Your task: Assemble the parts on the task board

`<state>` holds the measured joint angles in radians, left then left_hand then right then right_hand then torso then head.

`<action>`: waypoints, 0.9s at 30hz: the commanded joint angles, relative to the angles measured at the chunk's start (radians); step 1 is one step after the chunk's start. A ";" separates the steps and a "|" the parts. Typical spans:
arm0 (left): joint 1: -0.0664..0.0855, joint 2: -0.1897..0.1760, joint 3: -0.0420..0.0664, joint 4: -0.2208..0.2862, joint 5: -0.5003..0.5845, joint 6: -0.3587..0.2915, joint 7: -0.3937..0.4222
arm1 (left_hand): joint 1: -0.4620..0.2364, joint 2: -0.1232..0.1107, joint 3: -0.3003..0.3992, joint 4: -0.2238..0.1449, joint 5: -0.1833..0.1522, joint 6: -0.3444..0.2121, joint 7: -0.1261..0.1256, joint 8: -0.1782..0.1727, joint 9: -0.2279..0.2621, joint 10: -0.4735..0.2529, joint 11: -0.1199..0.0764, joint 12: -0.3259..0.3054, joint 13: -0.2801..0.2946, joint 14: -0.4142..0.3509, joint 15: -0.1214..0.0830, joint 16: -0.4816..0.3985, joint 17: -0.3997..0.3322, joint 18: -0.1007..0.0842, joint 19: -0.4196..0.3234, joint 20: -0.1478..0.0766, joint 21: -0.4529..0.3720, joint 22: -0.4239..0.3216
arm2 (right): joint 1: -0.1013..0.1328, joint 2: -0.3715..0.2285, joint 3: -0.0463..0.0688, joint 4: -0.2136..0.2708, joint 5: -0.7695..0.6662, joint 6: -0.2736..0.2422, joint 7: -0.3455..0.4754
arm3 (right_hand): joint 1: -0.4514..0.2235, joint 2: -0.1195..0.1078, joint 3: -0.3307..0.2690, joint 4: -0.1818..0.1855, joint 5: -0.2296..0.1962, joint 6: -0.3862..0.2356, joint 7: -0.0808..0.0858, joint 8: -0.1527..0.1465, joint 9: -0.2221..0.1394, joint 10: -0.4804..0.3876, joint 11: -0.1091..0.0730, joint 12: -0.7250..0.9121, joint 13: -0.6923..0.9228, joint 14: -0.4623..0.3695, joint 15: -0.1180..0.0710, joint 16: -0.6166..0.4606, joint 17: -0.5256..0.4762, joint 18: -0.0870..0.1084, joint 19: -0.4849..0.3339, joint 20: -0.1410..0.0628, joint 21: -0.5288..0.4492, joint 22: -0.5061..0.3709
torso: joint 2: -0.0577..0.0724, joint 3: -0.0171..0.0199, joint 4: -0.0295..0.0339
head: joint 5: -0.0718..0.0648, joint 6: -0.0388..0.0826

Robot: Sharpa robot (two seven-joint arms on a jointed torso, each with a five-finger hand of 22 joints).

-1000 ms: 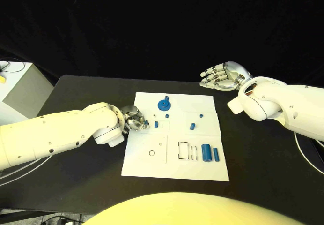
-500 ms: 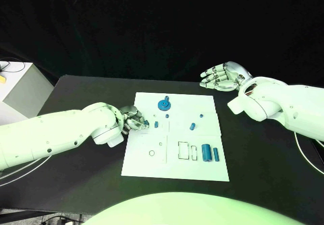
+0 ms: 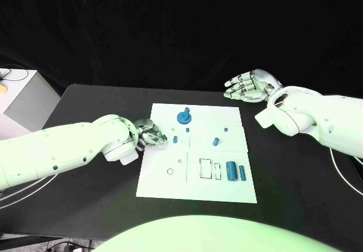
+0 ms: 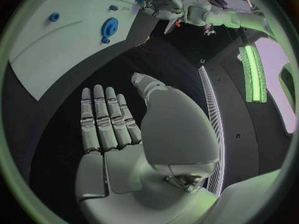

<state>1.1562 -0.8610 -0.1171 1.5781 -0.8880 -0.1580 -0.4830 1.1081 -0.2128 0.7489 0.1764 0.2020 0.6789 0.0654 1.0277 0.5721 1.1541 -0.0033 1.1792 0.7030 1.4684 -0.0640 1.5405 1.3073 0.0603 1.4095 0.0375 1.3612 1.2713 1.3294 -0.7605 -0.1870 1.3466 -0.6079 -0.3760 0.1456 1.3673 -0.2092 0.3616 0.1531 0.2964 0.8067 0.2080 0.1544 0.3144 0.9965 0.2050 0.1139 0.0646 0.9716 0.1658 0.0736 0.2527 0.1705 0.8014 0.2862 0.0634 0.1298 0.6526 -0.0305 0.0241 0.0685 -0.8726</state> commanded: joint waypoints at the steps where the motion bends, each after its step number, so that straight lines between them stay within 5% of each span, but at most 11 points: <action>1: 0.000 0.002 0.001 -0.001 0.021 0.015 0.001 | -0.015 -0.006 -0.015 0.001 -0.005 0.003 0.005 -0.010 -0.004 -0.013 0.001 0.002 -0.005 0.078 0.003 -0.007 0.198 0.014 -0.008 0.001 -0.007 -0.003 | -0.001 0.001 0.000 -0.001 -0.002 0.015 0.006 | -0.007 0.007 0.000 -0.007 0.004 0.008 0.057 -0.004 -0.002 0.005 0.000 -0.007 -0.001 0.002 0.006 -0.004 -0.001 0.011 -0.005 0.000 -0.001 -0.001 | 0.001 -0.0003 -0.0002 | 0.001 0.000; 17: 0.000 0.002 0.001 -0.005 0.039 0.003 0.007 | -0.046 -0.021 -0.094 0.025 -0.004 0.003 0.016 -0.022 -0.019 -0.020 0.011 0.008 -0.008 0.077 0.011 -0.007 0.196 0.014 -0.008 0.009 -0.009 -0.003 | -0.002 0.001 0.000 -0.002 -0.002 0.015 0.005 | -0.007 0.006 -0.001 -0.008 0.004 0.008 0.057 -0.004 -0.002 0.005 0.000 -0.007 -0.001 0.001 0.006 -0.004 -0.002 0.010 -0.010 0.001 -0.002 -0.003 | 0.000 -0.0007 -0.0001 | 0.002 0.000; 27: 0.000 0.002 0.001 -0.009 0.041 -0.004 0.007 | -0.046 0.002 -0.115 0.041 -0.002 0.005 0.015 -0.022 -0.023 -0.019 0.011 0.011 -0.007 0.078 0.012 -0.007 0.198 0.013 -0.006 0.010 -0.008 -0.001 | -0.002 0.001 0.000 -0.002 -0.002 0.015 0.005 | -0.007 0.006 -0.001 -0.008 0.004 0.008 0.057 -0.004 -0.002 0.006 0.000 -0.007 -0.001 0.001 0.006 -0.004 -0.003 0.010 -0.012 0.001 -0.002 -0.004 | 0.000 -0.0007 -0.0001 | 0.002 0.000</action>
<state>1.1565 -0.8603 -0.1168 1.5693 -0.8579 -0.1596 -0.4821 1.0626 -0.2214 0.6385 0.2154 0.2020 0.6827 0.0767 1.0118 0.5499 1.1381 0.0054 1.1843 0.6958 1.4649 -0.0604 1.5365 1.3073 0.0603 1.4058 0.0412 1.3575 1.2688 1.3280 -0.7597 -0.1873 1.3448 -0.6079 -0.3752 0.1443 1.3673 -0.2092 0.3589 0.1503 0.2964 0.8067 0.2080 0.1545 0.3136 0.9965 0.2050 0.1139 0.0646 0.9716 0.1658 0.0736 0.2507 0.1704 0.7941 0.2862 0.0634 0.1263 0.6528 -0.0311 0.0241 0.0706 -0.8726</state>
